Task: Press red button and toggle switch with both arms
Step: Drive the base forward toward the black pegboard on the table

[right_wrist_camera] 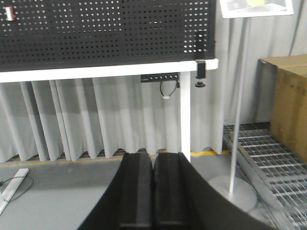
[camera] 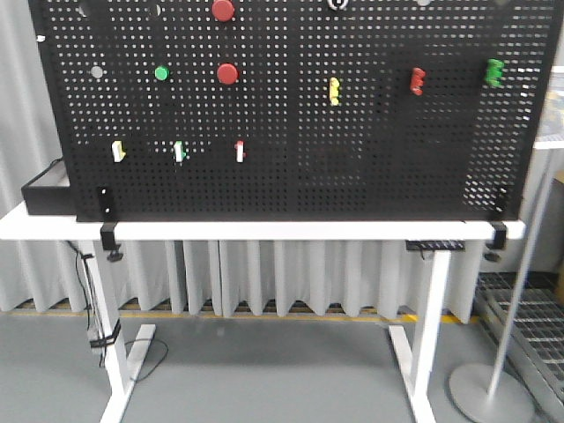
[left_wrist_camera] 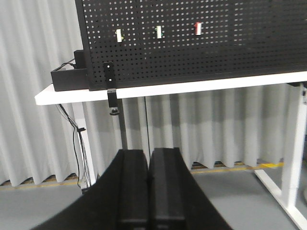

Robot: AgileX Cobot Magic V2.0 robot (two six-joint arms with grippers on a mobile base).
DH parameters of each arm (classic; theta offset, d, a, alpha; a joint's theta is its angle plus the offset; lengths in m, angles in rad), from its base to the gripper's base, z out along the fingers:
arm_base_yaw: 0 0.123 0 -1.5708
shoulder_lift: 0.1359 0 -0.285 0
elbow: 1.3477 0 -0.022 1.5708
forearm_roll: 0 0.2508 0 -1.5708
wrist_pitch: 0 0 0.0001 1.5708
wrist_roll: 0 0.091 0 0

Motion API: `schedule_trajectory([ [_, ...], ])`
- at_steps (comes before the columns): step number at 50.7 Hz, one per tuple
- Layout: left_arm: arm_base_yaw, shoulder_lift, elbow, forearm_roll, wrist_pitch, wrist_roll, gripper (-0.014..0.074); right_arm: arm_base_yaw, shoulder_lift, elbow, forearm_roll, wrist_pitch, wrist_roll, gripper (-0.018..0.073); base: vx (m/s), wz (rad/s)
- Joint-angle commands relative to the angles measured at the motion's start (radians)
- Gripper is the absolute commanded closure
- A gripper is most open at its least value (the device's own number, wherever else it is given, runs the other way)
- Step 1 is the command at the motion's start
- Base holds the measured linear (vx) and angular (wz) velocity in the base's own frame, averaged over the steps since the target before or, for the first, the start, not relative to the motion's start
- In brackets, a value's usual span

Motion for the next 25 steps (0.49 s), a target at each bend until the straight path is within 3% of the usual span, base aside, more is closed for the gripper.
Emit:
schedule_trajectory([
  [1,0.001,-0.016,0.033,-0.002,-0.078,-0.006,0.0595,-0.008,-0.011,0.011,-0.007,-0.082,-0.006,0.0562,0.47,0.06],
  [25,0.001,-0.016,0.033,-0.002,-0.078,-0.006,0.0595,-0.008,-0.011,0.011,-0.007,-0.082,-0.006,0.0562,0.44,0.04],
])
